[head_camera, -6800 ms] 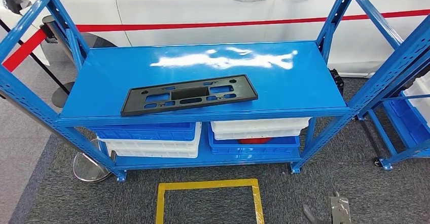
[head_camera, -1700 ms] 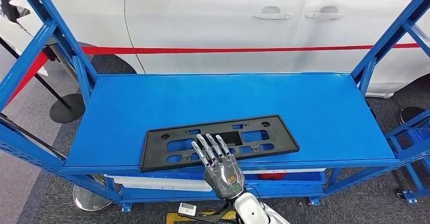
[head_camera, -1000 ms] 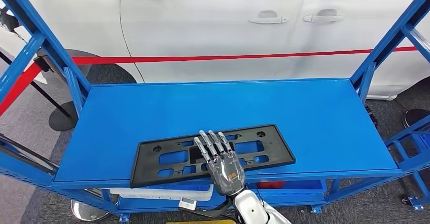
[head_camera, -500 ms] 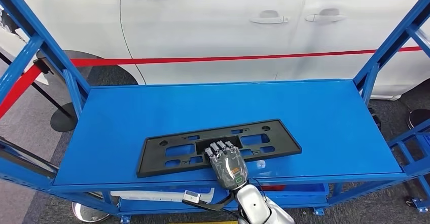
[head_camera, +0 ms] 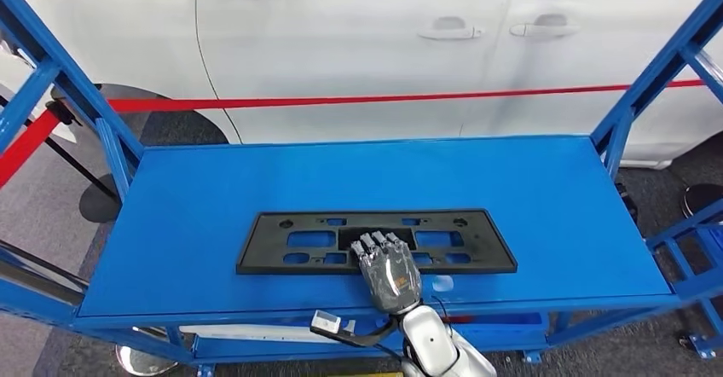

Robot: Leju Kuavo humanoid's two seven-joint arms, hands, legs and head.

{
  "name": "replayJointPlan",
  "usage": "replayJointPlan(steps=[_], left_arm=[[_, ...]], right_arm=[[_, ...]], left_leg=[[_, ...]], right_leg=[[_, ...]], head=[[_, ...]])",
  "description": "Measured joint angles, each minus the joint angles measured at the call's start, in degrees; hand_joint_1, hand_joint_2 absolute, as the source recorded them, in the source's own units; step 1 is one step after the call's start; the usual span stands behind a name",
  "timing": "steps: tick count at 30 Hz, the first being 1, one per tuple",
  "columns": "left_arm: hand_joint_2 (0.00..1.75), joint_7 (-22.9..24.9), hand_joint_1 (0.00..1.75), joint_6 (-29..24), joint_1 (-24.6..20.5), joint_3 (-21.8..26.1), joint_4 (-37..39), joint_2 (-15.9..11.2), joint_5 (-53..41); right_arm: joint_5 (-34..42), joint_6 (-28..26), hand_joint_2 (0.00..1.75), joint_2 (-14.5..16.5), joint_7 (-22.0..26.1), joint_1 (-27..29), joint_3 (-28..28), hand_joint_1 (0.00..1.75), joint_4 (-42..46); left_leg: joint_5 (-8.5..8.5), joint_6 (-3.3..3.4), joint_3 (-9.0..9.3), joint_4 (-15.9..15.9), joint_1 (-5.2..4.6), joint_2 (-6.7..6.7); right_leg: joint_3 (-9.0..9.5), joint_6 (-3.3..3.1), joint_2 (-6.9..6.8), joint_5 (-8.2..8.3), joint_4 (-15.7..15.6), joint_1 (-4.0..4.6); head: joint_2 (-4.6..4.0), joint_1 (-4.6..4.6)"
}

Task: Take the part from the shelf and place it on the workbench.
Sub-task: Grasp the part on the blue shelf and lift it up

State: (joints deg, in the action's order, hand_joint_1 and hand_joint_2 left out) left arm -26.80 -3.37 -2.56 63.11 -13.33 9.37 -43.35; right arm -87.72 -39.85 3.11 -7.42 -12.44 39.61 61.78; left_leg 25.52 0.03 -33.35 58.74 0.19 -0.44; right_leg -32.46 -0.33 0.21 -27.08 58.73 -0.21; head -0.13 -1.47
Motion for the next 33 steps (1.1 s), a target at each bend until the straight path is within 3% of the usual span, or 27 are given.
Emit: replayJointPlan(steps=[2, 3, 4, 6, 7, 8, 9, 10, 12, 14, 17, 18, 20, 22, 23, 24, 25, 26, 28, 29, 30, 33], left_arm=[[0.00, -0.2, 0.00, 0.1, 0.1, 0.2, 0.0, 0.0, 0.0], [0.00, -0.3, 0.00, 0.1, 0.1, 0.3, 0.0, 0.0, 0.0], [0.00, -0.4, 0.00, 0.1, 0.1, 0.5, 0.0, 0.0, 0.0], [0.00, -0.6, 0.00, 0.1, 0.0, 0.8, 0.0, 0.0, 0.0], [0.00, -0.7, 0.00, 0.2, 0.1, 1.0, 0.0, 0.0, 0.0], [0.00, -0.7, 0.00, 0.2, 0.1, 1.3, 0.0, 0.0, 0.0], [0.00, -0.7, 0.00, 0.1, 0.1, 1.6, 0.0, 0.0, 0.0], [0.00, -0.7, 0.00, 0.1, 0.2, 1.9, 0.0, 0.0, 0.0], [0.00, -0.6, 0.00, 0.0, 0.2, 2.3, 0.0, 0.1, -0.1], [0.00, -0.5, 0.00, -0.1, 0.1, 2.6, 0.0, 0.1, -0.3], [0.00, -0.3, 0.00, -0.4, 0.2, 3.3, 0.0, 0.1, -0.5], [0.00, -0.3, 0.00, -0.5, 0.2, 3.5, 0.0, 0.1, -0.6], [0.00, -0.2, 0.00, -0.7, 0.3, 3.8, 0.0, 0.1, -0.7], [0.00, -0.1, 0.00, -0.8, 0.3, 3.9, 0.0, 0.1, -0.8], [0.00, -0.1, 0.00, -0.9, 0.2, 3.9, 0.0, 0.1, -0.8], [0.00, -0.1, 0.00, -0.9, 0.2, 4.0, 0.0, 0.1, -0.8], [0.00, -0.1, 0.00, -0.9, 0.2, 4.0, 0.0, 0.1, -0.8], [0.00, -0.1, 0.00, -0.9, 0.2, 4.0, 0.0, 0.1, -0.8], [0.00, -0.1, 0.00, -1.0, -0.1, 4.2, 0.0, 0.0, -0.7], [0.00, -0.2, 0.00, -1.0, -0.2, 4.4, 0.0, 0.0, -0.6], [0.00, -0.2, 0.00, -1.1, -0.3, 4.6, 0.0, -0.1, -0.4], [0.00, -0.3, 0.00, -1.4, -0.3, 5.2, 0.0, 0.1, 0.1]], right_arm=[[3.1, -0.1, 1.75, 0.4, 2.8, 1.0, -1.4, 1.75, 1.7], [5.6, -0.1, 1.75, 0.6, 4.5, 1.4, -2.1, 1.75, 2.6], [9.4, 0.0, 1.75, 0.8, 6.8, 1.9, -2.9, 1.75, 3.9], [20.4, 0.6, 1.75, 1.1, 12.9, 3.2, -4.7, 1.75, 7.5], [26.4, 1.1, 1.75, 1.2, 16.1, 3.9, -5.7, 1.75, 10.1], [31.5, 1.6, 1.75, 1.3, 18.7, 4.6, -6.5, 1.75, 12.7], [35.9, 2.0, 1.75, 1.3, 20.9, 5.2, -7.2, 1.75, 15.4], [39.9, 2.3, 1.75, 1.4, 22.7, 5.9, -7.8, 1.75, 18.3], [46.8, 2.6, 1.75, 1.4, 25.8, 7.2, -8.6, 1.75, 23.8], [52.0, 2.7, 1.75, 1.4, 28.2, 8.9, -9.1, 1.75, 29.4], [57.4, 2.4, 1.75, 1.4, 31.0, 11.3, -9.6, 1.75, 36.8], [58.9, 2.2, 1.75, 1.4, 32.1, 12.0, -9.7, 1.75, 39.0], [61.0, 1.8, 1.75, 1.3, 33.9, 13.2, -9.7, 1.75, 43.0], [61.9, 1.7, 1.75, 1.2, 34.6, 14.1, -9.8, 1.75, 45.9], [62.1, 1.7, 1.75, 1.2, 34.7, 14.5, -9.8, 1.75, 47.0], [62.2, 1.7, 1.75, 1.1, 34.8, 14.9, -9.8, 1.75, 47.9], [62.4, 1.6, 1.75, 1.0, 34.9, 15.2, -9.9, 1.75, 48.7], [62.8, 1.6, 1.75, 0.9, 35.1, 15.4, -9.9, 1.75, 49.3], [64.7, 1.7, 1.75, 0.9, 36.4, 16.0, -9.9, 1.75, 50.6], [66.0, 1.7, 1.75, 0.8, 37.3, 16.3, -9.9, 1.75, 51.4], [67.3, 1.8, 1.75, 0.7, 38.3, 16.7, -9.9, 1.75, 52.3], [71.0, 2.4, 1.75, 0.3, 40.8, 18.7, -10.0, 1.75, 55.6]], left_leg=[[-0.38, 0.62, -0.03, -0.5, 0.21, 0.07], [-0.64, 1.01, -0.04, -0.8, 0.35, 0.15], [-0.92, 1.39, -0.12, -1.1, 0.51, 0.23], [-1.27, 1.77, -0.53, -1.2, 0.52, 0.33], [-1.43, 1.81, -0.76, -1.2, 0.52, 0.38], [-1.60, 1.79, -0.96, -1.1, 0.52, 0.43], [-1.78, 1.72, -1.14, -1.1, 0.54, 0.49], [-1.96, 1.60, -1.32, -1.1, 0.55, 0.52], [-2.31, 1.22, -1.64, -0.9, 0.50, 0.46], [-2.71, 0.61, -1.86, -0.7, 0.38, 0.35], [-3.37, -0.55, -2.35, -0.6, 0.38, 0.27], [-2.60, -0.88, -2.81, 0.0, 0.42, 0.26], [1.84, -1.39, -4.49, 4.4, 0.55, 0.26], [6.90, -1.77, -6.49, 11.7, 0.55, 0.28], [7.97, -1.82, -6.77, 14.4, 0.55, 0.28], [7.90, -1.76, -6.17, 15.3, 0.53, 0.28], [6.88, -1.54, -4.46, 14.0, 0.49, 0.28], [5.50, -1.15, -1.80, 10.7, 0.38, 0.27], [4.34, -0.15, 3.86, 2.5, -0.02, 0.29], [4.25, 0.21, 5.51, -0.2, -0.29, 0.29], [4.40, 0.46, 6.23, -1.6, -0.55, 0.29], [3.05, 1.24, 5.68, -2.7, -0.50, 0.39]], right_leg=[[-0.06, 0.62, 0.05, -0.23, 0.0, -0.05], [-0.33, 0.92, 0.04, -1.13, 0.8, -0.08], [-1.06, 1.17, 0.03, -2.80, 2.7, -0.11], [-3.64, 1.48, -0.02, -7.28, 9.4, -0.24], [-4.87, 1.61, -0.02, -8.91, 12.8, -0.30], [-5.36, 1.72, -0.03, -9.47, 14.8, -0.38], [-4.89, 1.77, -0.05, -8.96, 14.8, -0.47], [-3.20, 1.74, -0.07, -7.50, 12.4, -0.57], [1.96, 1.49, -0.11, -4.49, 4.2, -0.59], [4.73, 1.15, -0.08, -3.06, -0.7, -0.37], [3.89, 0.23, -0.11, -2.30, -1.2, -0.35], [3.41, -0.25, -0.18, -1.82, -1.3, -0.45], [2.28, -1.00, -0.37, -0.74, -1.4, -0.57], [0.92, -1.30, -0.41, 0.21, -1.3, -0.33], [0.22, -1.33, -0.45, 0.65, -1.2, -0.19], [-0.47, -1.33, -0.48, 1.05, -1.0, -0.05], [-1.15, -1.31, -0.49, 1.43, -0.8, 0.09], [-1.75, -1.28, -0.46, 1.75, -0.6, 0.21], [-2.57, -1.01, -0.45, 2.34, -0.2, 0.31], [-2.69, -0.73, -0.53, 2.63, -0.1, 0.27], [-2.73, -0.38, -0.63, 2.93, -0.1, 0.16], [-3.02, 0.77, -0.65, 3.01, 0.1, -0.01]], head=[[0.00, 0.02], [0.00, 0.04], [0.00, 0.05], [0.01, 0.08], [0.01, 0.07], [0.01, 0.07], [0.01, 0.07], [0.00, 0.07], [0.01, 0.07], [0.01, 0.04], [0.01, 0.06], [0.01, 0.01], [0.01, -0.04], [0.01, -0.07], [0.01, -0.07], [0.01, -0.08], [0.00, -0.08], [0.00, -0.08], [0.01, -0.05], [0.01, -0.04], [0.02, -0.04], [0.01, -0.02]])
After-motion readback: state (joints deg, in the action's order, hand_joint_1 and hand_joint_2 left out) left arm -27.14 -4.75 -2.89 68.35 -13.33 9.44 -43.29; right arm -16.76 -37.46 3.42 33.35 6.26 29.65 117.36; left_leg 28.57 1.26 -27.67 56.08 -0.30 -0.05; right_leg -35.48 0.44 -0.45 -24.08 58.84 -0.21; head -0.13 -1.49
